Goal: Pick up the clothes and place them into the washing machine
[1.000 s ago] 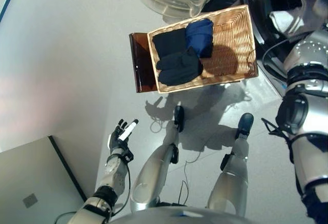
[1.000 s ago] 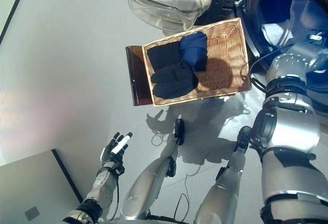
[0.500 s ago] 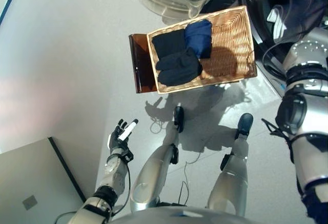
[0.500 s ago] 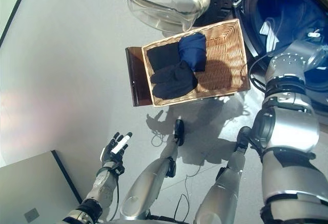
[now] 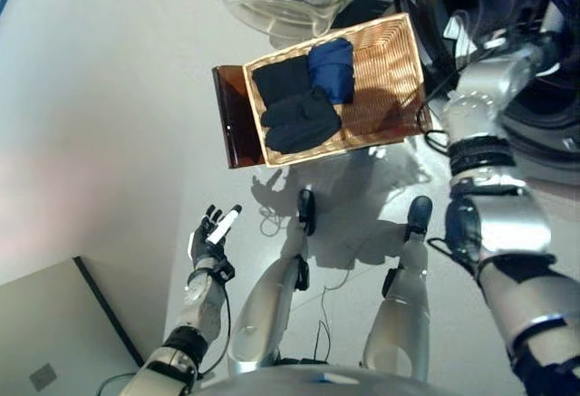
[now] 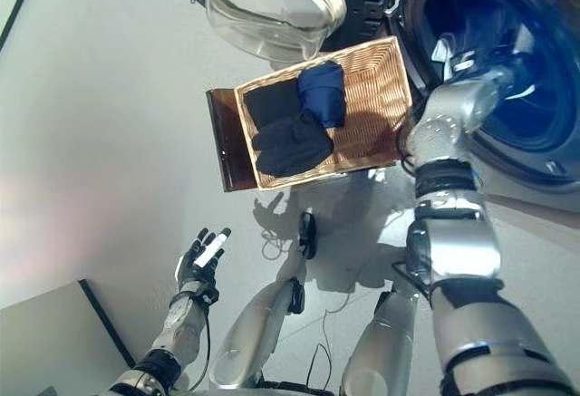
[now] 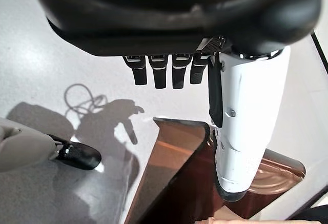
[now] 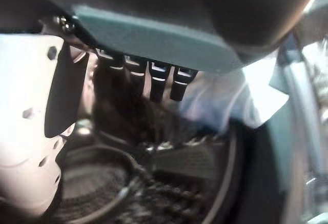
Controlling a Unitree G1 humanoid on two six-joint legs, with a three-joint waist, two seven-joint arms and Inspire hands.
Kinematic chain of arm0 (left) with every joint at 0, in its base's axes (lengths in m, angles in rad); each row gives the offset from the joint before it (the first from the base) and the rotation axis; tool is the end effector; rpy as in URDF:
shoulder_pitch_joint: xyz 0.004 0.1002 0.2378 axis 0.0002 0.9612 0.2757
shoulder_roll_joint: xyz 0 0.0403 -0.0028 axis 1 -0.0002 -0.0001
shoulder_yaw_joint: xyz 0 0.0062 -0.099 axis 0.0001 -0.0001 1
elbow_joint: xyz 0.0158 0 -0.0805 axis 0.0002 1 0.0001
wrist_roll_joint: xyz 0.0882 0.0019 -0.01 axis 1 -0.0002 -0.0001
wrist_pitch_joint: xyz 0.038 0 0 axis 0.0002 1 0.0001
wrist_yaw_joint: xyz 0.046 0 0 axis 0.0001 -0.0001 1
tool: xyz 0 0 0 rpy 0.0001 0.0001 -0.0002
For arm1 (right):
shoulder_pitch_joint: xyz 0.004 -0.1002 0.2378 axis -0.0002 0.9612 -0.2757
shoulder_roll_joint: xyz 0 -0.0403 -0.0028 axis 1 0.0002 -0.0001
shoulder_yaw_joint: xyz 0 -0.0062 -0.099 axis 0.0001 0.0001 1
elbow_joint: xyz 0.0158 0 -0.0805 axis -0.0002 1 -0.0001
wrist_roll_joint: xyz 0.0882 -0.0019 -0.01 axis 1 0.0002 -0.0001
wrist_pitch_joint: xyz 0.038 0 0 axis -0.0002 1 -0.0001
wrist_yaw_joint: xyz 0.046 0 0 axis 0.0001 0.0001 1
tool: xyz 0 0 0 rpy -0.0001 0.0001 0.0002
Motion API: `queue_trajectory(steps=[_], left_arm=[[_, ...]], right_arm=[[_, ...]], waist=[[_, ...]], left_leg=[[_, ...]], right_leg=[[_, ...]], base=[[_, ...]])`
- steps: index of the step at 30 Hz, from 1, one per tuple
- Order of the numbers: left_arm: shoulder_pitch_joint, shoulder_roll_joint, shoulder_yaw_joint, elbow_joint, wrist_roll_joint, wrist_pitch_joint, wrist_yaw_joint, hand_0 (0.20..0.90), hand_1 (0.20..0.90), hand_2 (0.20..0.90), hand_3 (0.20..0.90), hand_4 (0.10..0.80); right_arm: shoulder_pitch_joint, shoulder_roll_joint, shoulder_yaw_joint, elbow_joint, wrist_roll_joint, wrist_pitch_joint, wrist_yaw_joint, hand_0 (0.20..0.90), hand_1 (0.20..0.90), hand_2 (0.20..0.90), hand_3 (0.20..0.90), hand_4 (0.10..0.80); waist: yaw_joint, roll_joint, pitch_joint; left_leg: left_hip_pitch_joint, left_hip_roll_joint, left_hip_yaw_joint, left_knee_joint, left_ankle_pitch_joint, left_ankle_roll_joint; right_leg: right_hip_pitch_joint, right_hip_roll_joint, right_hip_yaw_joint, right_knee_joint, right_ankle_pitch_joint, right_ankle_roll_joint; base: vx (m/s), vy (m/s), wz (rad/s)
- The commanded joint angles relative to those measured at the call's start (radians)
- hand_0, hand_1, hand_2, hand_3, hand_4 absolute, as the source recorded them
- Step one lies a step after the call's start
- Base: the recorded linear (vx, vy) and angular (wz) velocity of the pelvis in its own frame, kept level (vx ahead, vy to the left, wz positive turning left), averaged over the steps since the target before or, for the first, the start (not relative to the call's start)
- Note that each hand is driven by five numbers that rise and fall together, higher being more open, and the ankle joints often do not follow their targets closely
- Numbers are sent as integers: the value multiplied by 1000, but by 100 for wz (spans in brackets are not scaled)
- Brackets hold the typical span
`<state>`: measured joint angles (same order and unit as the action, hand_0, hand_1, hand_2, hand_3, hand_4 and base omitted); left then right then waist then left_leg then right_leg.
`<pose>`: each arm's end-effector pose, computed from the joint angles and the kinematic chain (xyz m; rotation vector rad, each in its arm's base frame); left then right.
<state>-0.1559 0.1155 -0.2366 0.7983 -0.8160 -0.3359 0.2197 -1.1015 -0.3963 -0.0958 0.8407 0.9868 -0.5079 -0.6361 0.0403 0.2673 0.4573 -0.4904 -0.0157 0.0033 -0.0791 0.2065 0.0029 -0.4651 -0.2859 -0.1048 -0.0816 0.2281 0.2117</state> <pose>0.1840 0.1558 -0.0416 -0.4837 0.4180 0.3771 0.3367 -0.2153 0.2422 0.9530 -0.5439 -0.7203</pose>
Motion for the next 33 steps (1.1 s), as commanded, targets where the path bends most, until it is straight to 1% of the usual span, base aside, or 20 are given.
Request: queue_trajectory(steps=[1,4,6,9,10,11,14,16,17,19,20,22,23,24,28,33], left_arm=[[7,66,50,-11,-7,-64,48,900,900,900,900,800],[15,67,61,-25,1,-68,55,900,900,900,900,800],[25,69,67,-37,17,-72,64,900,900,900,900,800],[29,70,72,-46,21,-73,68,900,900,900,900,800],[34,72,76,-62,36,-81,78,900,900,900,900,800],[34,72,76,-62,36,-81,79,900,900,900,900,800],[33,71,84,-63,50,-87,87,900,900,900,900,800],[37,74,95,-81,65,-96,97,900,900,900,900,800],[38,73,95,-82,66,-95,98,900,900,900,900,800],[36,75,104,-85,77,-97,103,900,900,900,900,800],[37,78,112,-92,81,-100,104,900,900,900,900,800],[38,78,116,-95,85,-100,105,900,900,900,900,800],[40,79,120,-105,86,-102,105,900,900,900,900,800],[40,79,120,-105,86,-102,105,900,900,900,900,800],[32,83,131,-101,93,-101,103,900,900,900,900,800],[24,89,134,-105,93,-103,105,900,900,900,900,800]], right_arm=[[-13,-1,79,-117,-169,-24,-24,900,900,900,900,800],[51,49,105,-183,-257,0,-30,900,900,900,900,800],[97,83,124,-227,-372,32,-69,900,900,900,900,800],[117,95,138,-250,-420,52,-80,900,900,900,900,800],[136,110,159,-257,-503,81,-95,900,900,900,900,800],[137,111,159,-258,-505,82,-97,900,900,900,900,800],[155,116,190,-265,-591,120,-100,900,900,900,900,800],[172,105,225,-261,-709,173,-110,900,900,900,900,800],[173,106,226,-262,-710,174,-112,900,900,900,900,800],[175,99,248,-256,-774,210,-104,900,900,900,900,800],[172,90,270,-235,-833,247,-91,900,900,900,900,800],[168,81,287,-228,-864,263,-85,900,900,900,900,800],[158,68,315,-208,-932,298,-77,900,900,900,900,800],[158,68,315,-208,-932,298,-77,900,900,900,900,800],[119,55,354,-154,-1019,344,-61,900,900,900,900,800],[78,65,361,-70,-981,345,-41,900,900,900,900,800]], waist=[[11,-16,-9],[9,-27,-7],[7,-35,-8],[6,-39,-8],[8,-46,-7],[8,-46,-7],[9,-54,-6],[10,-63,-6],[10,-63,-6],[10,-71,-4],[11,-77,-3],[10,-80,-2],[10,-86,1],[10,-86,1],[12,-93,8],[18,-94,16]], left_leg=[[28,13,25,-8,-51,-89],[33,16,25,-8,-50,-87],[36,18,25,-8,-49,-87],[38,18,24,-8,-49,-86],[40,19,24,-8,-48,-86],[41,19,24,-8,-48,-86],[46,21,25,-8,-48,-86],[50,23,25,-8,-47,-86],[50,23,26,-8,-47,-86],[52,25,27,-8,-47,-86],[52,27,27,-8,-46,-86],[52,28,28,-8,-45,-87],[51,30,28,-8,-45,-87],[51,30,28,-8,-45,-87],[46,32,27,-8,-42,-88],[40,34,22,-8,-38,-92]], right_leg=[[12,32,71,127,-146,-38],[20,34,68,123,-143,-39],[29,36,64,117,-139,-39],[32,35,62,115,-137,-38],[39,36,58,110,-134,-37],[40,36,58,110,-134,-37],[46,38,56,108,-134,-39],[50,41,58,106,-134,-39],[50,41,58,106,-134,-39],[51,42,58,107,-133,-39],[51,43,56,107,-134,-38],[51,44,56,108,-134,-39],[48,46,57,111,-134,-39],[48,46,57,111,-134,-39],[44,50,57,112,-132,-40],[43,52,53,113,-130,-39]], base=[[-8,19,-4],[-7,11,-5],[0,0,0],[0,0,0],[0,0,0],[0,0,0],[3,14,2],[4,9,2],[0,0,0],[1,-2,2],[0,0,0],[0,0,0],[0,0,0],[0,0,0],[0,0,0],[0,0,0]])
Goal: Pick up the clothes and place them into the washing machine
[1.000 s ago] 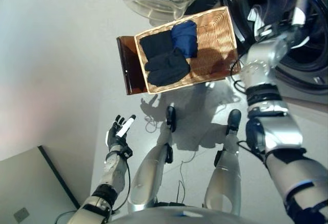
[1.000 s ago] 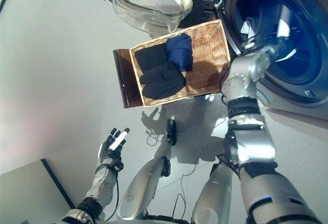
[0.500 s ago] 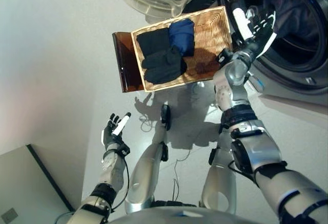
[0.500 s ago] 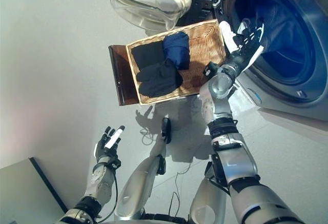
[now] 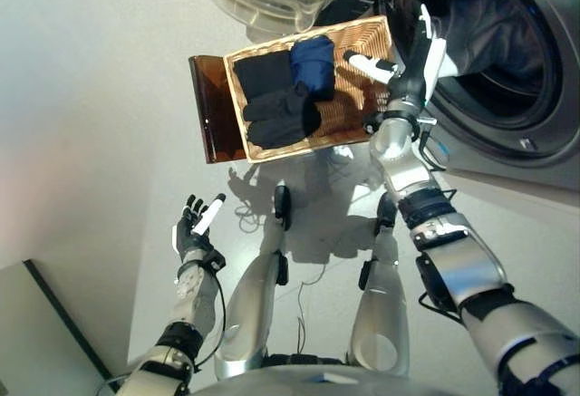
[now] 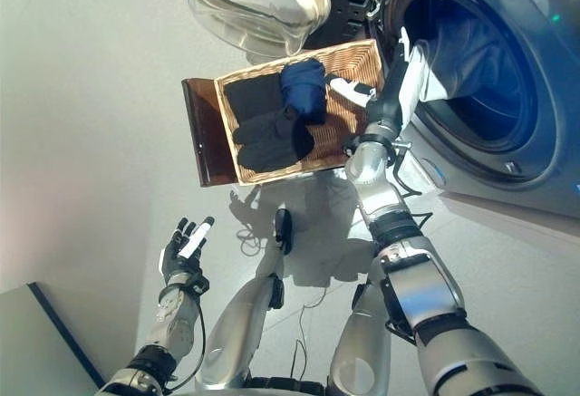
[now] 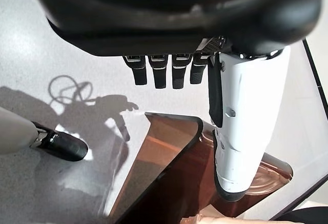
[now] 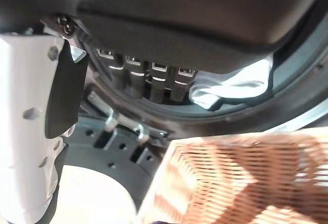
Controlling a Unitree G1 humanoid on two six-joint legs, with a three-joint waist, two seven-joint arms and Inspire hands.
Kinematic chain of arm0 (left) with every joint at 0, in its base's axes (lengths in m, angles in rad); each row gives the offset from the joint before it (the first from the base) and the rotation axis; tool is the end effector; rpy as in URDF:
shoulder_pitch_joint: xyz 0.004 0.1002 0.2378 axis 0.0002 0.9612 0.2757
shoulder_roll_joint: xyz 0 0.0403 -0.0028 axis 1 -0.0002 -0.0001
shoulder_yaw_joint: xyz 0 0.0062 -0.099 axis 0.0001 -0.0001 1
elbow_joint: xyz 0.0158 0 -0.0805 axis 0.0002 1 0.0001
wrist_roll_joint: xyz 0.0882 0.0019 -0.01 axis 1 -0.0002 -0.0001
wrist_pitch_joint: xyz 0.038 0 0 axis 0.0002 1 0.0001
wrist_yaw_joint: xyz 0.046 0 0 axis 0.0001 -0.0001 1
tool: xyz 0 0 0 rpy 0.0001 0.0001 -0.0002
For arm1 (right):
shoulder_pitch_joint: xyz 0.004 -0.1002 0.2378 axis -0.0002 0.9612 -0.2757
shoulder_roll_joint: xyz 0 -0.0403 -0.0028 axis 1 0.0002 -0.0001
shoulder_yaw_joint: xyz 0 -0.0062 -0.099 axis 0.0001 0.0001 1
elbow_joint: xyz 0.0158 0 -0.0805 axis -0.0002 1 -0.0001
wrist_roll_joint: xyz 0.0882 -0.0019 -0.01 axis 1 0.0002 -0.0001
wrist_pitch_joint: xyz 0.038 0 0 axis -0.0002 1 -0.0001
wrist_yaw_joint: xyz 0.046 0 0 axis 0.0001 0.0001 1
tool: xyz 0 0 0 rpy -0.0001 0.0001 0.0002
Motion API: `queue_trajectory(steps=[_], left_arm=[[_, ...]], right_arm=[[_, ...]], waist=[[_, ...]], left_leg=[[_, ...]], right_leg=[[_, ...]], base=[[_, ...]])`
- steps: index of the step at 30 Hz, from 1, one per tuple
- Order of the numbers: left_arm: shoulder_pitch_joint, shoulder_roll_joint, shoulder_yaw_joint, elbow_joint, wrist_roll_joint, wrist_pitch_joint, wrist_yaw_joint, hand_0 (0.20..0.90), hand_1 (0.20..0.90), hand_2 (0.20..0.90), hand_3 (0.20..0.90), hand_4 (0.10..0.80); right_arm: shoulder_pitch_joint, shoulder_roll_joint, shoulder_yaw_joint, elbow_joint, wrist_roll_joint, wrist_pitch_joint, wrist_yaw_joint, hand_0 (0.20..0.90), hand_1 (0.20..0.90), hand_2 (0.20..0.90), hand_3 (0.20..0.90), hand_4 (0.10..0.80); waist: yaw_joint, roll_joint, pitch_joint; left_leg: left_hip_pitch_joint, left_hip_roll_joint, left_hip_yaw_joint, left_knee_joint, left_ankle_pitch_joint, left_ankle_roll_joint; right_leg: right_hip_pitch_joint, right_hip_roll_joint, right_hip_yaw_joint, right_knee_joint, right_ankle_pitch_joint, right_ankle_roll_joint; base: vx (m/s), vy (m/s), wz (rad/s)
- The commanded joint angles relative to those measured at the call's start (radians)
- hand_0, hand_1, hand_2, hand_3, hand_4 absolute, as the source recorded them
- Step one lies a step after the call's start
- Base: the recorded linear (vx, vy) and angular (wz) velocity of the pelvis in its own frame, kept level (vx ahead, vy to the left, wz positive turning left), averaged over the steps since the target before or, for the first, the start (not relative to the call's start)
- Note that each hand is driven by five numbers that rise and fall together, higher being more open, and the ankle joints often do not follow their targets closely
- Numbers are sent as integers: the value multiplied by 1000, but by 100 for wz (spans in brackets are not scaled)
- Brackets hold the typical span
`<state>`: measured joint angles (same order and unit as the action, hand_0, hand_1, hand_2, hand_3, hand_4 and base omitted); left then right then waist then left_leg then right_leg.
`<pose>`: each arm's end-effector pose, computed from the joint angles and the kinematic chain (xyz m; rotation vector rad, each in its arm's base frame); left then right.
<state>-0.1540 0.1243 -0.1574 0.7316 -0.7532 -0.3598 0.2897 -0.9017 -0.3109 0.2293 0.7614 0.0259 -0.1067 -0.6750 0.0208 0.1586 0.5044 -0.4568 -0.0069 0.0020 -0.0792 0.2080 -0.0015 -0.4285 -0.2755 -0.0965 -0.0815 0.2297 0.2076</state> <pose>0.1917 0.1662 -0.0299 -0.4628 0.3223 0.4688 0.3349 -0.1490 0.1568 -0.3410 -0.3548 -0.4862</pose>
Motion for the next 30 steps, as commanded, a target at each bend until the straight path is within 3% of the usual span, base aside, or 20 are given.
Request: queue_trajectory(steps=[1,12,30], left_arm=[[22,82,54,-40,30,-79,36,900,900,900,900,800],[17,107,63,-82,44,-84,41,900,900,900,900,800],[17,147,21,-202,57,-99,39,900,900,900,900,800]], right_arm=[[-126,-20,40,19,-12,-59,4,900,900,900,900,800],[-161,-18,98,126,-15,-41,63,900,900,900,900,800],[-346,-3,205,405,-48,5,107,900,900,900,900,800]], waist=[[37,14,-29],[45,10,-5],[101,38,16]], left_leg=[[5,25,22,-8,-39,-88],[-21,25,6,-8,-32,-93],[-92,15,-28,-8,-15,-92]], right_leg=[[6,42,43,112,-132,-35],[-12,43,31,126,-132,-36],[-85,37,9,174,-152,-35]], base=[[0,0,0],[0,0,0],[-2,9,4]])
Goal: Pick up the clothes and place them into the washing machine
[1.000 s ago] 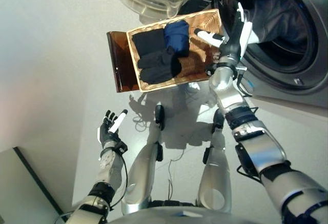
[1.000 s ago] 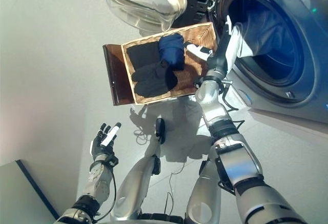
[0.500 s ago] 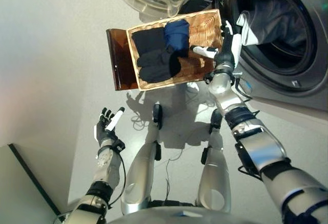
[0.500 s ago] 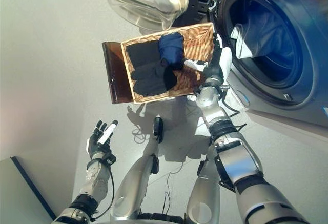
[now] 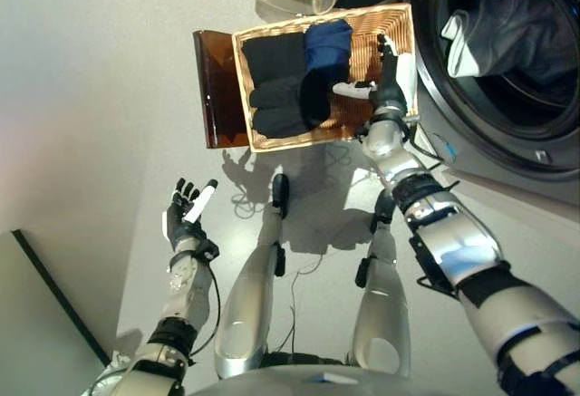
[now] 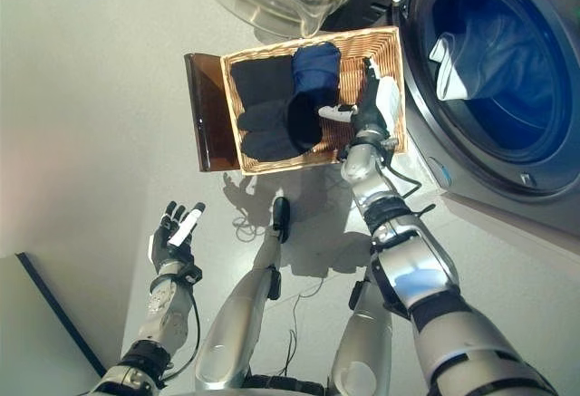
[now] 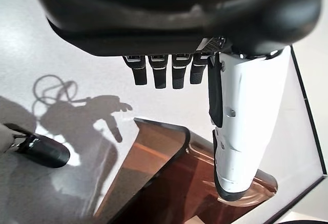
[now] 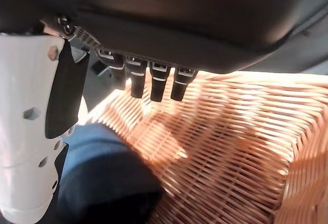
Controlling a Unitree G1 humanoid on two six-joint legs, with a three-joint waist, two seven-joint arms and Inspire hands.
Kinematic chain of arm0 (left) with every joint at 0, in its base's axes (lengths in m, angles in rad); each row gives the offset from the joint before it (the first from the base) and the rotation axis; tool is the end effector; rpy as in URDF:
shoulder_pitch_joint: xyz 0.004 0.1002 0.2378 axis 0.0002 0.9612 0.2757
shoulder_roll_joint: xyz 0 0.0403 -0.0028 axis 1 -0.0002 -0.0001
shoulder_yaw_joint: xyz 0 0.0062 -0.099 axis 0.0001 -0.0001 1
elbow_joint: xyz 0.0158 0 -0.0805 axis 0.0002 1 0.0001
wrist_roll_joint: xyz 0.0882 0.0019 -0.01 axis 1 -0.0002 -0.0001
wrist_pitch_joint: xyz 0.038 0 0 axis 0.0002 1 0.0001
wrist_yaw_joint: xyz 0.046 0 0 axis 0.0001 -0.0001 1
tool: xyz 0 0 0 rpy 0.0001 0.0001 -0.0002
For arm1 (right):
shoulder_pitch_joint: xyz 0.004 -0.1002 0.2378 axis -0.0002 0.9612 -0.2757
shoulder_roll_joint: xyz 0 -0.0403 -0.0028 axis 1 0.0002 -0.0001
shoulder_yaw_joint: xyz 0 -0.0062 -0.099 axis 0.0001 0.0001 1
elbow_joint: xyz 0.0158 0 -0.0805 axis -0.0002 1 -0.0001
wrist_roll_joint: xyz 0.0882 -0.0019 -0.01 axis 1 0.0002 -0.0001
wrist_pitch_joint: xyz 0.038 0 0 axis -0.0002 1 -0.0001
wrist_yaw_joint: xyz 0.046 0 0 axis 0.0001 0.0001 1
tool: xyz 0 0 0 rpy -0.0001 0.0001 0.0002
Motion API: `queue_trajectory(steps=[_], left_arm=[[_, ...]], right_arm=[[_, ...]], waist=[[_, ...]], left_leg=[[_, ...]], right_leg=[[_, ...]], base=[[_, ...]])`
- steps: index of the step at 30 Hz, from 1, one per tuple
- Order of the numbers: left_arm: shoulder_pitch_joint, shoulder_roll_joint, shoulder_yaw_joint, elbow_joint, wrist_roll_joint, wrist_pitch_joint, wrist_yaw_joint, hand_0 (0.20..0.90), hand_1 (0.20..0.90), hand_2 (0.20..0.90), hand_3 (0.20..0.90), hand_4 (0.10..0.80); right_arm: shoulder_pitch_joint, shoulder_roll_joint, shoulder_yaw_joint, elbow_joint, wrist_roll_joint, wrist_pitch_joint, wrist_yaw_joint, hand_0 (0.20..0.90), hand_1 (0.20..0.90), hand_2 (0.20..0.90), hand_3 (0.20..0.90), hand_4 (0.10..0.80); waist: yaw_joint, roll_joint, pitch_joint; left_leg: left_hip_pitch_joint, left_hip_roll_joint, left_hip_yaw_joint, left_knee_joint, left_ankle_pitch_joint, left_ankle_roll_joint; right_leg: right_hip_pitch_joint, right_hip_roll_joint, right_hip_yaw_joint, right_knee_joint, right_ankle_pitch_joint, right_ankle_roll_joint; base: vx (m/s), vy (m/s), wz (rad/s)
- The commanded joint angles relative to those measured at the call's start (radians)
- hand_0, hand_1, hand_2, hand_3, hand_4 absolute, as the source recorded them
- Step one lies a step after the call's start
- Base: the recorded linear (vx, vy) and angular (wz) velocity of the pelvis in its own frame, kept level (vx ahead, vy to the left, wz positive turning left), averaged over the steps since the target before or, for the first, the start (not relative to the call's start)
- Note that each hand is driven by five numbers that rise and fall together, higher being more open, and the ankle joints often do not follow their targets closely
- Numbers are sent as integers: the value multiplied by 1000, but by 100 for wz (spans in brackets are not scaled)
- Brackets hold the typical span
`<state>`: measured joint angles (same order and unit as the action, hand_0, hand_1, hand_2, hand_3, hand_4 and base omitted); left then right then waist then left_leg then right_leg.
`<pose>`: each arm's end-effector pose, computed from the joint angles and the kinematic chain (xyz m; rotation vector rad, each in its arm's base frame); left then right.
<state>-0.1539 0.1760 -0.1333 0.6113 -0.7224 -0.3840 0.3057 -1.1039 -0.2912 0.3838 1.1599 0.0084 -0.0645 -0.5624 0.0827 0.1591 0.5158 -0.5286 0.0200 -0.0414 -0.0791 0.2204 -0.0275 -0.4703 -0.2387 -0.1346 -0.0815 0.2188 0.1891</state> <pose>0.2022 0.1796 -0.0088 -0.4366 0.1703 0.4620 0.3531 -0.1461 0.1531 -0.6013 -0.1554 -0.3800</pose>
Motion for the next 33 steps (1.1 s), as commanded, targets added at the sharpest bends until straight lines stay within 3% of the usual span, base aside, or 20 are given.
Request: queue_trajectory(steps=[1,27,28,33], left_arm=[[15,99,-8,-94,30,-74,23,900,900,900,900,800],[20,97,-65,-230,-3,-82,13,900,900,900,900,800],[20,95,-70,-230,-5,-82,11,900,900,900,900,800],[22,91,-75,-230,-14,-83,9,900,900,900,900,800]], right_arm=[[-169,-28,60,40,-27,-36,1,900,900,900,900,800],[-307,-169,101,164,59,-28,29,900,900,900,900,800],[-318,-178,104,169,65,-28,31,853,853,853,853,767],[-338,-203,112,175,77,-31,33,763,763,763,763,702]], waist=[[49,42,4],[131,79,4],[134,81,4],[140,82,4]], left_leg=[[-31,-15,10,-8,-25,-67],[-151,-56,-78,-8,-3,-58],[-159,-58,-79,-8,-2,-57],[-173,-60,-84,-8,0,-57]], right_leg=[[-53,-1,44,179,-144,-16],[-155,-34,3,258,-198,-12],[-162,-36,3,261,-201,-12],[-178,-37,3,271,-207,-13]], base=[[-7,6,11],[1,18,10],[11,28,4],[0,5,1]])
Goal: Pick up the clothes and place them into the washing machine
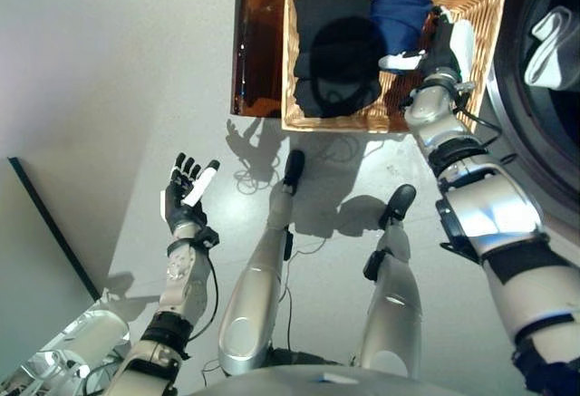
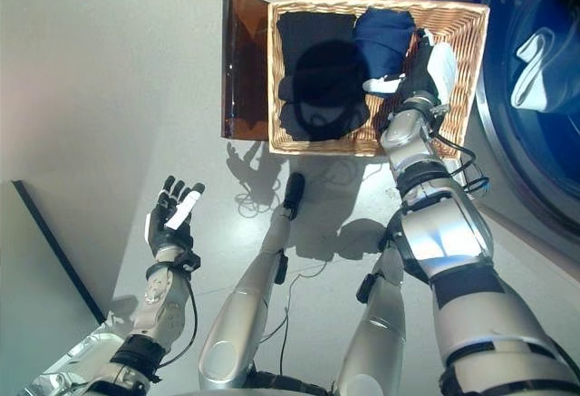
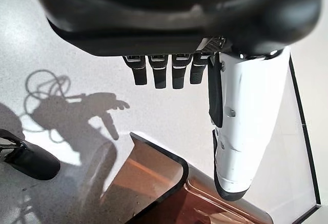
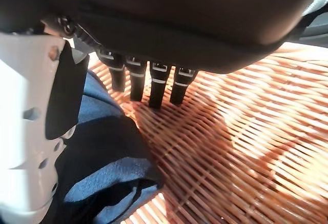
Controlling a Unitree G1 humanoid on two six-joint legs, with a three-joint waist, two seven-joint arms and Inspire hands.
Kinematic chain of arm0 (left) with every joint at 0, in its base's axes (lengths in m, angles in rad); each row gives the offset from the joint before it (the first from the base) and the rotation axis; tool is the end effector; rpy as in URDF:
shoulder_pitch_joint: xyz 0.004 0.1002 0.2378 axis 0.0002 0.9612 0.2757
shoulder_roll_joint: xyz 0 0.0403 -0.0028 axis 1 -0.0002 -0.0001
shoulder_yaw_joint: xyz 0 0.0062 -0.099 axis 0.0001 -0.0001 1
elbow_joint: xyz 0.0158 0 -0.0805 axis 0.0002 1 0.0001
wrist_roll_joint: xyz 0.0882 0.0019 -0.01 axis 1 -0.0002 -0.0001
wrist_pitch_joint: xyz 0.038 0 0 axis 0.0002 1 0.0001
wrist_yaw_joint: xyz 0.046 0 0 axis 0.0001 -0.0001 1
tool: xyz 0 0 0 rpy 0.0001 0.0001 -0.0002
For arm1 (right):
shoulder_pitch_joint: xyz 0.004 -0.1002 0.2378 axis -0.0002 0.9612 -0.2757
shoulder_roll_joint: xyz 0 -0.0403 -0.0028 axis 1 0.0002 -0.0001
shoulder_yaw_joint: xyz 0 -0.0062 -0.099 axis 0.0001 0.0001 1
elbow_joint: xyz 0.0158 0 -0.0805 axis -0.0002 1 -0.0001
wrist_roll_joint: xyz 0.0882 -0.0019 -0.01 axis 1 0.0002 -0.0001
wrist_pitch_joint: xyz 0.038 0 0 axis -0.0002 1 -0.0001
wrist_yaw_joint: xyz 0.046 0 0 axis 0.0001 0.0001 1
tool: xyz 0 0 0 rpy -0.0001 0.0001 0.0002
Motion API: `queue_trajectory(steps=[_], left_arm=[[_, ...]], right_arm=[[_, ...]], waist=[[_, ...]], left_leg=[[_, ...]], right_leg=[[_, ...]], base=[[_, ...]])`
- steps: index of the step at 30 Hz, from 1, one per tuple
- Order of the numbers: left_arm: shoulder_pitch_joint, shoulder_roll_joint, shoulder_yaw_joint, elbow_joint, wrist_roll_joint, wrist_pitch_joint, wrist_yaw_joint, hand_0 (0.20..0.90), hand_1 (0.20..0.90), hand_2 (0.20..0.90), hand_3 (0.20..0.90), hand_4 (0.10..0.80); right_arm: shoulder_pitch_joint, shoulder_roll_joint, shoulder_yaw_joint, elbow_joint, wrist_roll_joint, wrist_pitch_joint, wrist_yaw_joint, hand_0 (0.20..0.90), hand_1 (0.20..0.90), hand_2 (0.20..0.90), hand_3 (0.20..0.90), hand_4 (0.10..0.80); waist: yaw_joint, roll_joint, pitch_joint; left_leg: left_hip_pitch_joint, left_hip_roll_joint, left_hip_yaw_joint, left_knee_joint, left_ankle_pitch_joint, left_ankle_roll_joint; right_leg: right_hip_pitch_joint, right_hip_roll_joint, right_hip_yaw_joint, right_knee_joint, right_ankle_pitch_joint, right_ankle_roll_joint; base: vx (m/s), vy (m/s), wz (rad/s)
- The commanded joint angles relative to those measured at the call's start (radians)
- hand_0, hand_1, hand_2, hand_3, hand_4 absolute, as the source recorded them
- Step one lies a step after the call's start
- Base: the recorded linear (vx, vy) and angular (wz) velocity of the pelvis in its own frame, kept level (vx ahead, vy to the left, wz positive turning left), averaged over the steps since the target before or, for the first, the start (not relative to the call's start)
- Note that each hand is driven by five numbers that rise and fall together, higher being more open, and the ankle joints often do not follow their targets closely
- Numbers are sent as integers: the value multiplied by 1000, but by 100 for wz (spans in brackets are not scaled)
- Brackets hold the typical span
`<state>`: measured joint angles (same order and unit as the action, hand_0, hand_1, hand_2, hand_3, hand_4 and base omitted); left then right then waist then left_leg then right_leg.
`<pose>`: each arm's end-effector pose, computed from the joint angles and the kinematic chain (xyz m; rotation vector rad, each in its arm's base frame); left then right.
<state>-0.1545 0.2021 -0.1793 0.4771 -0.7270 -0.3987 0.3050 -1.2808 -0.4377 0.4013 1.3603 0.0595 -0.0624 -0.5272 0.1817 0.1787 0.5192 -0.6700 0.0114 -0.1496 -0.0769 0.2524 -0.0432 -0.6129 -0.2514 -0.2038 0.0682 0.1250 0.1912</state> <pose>0.2099 0.1737 0.0119 -0.4522 0.0507 0.3713 0.3612 -0.1980 0.2006 -0.6450 -0.1315 -0.5587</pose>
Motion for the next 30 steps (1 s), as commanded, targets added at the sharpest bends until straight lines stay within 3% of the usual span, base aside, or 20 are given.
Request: queue_trajectory(steps=[1,2,4,5,30], left_arm=[[21,63,-32,-95,-11,-68,12,900,900,900,900,800],[20,63,-32,-95,-11,-68,12,900,900,900,900,800],[18,63,-34,-94,-11,-65,13,900,900,900,900,800],[16,59,-36,-90,-15,-65,12,900,900,900,900,800],[31,47,-41,-46,-29,-66,7,900,900,900,900,800]], right_arm=[[-175,-70,101,-21,31,-32,-2,521,521,521,521,529],[-175,-70,101,-20,32,-32,-2,499,499,499,499,514],[-183,-73,102,-21,34,-32,-2,277,277,277,277,355],[-190,-80,106,-16,33,-32,-4,200,200,200,200,300],[-149,-40,71,-56,50,-54,-23,200,200,200,200,300]], waist=[[43,63,1],[43,63,1],[45,62,1],[46,64,1],[24,39,1]], left_leg=[[-40,-54,22,-10,-30,-40],[-40,-54,22,-10,-30,-40],[-47,-53,20,-10,-29,-41],[-50,-53,19,-10,-28,-40],[5,-40,47,-10,-32,-39]], right_leg=[[-45,-26,73,123,-114,-14],[-45,-26,73,124,-114,-14],[-51,-27,73,124,-115,-14],[-56,-27,73,127,-116,-15],[-9,-15,91,98,-93,-12]], base=[[0,17,5],[-3,12,6],[-3,13,5],[-3,15,5],[-1,2,1]])
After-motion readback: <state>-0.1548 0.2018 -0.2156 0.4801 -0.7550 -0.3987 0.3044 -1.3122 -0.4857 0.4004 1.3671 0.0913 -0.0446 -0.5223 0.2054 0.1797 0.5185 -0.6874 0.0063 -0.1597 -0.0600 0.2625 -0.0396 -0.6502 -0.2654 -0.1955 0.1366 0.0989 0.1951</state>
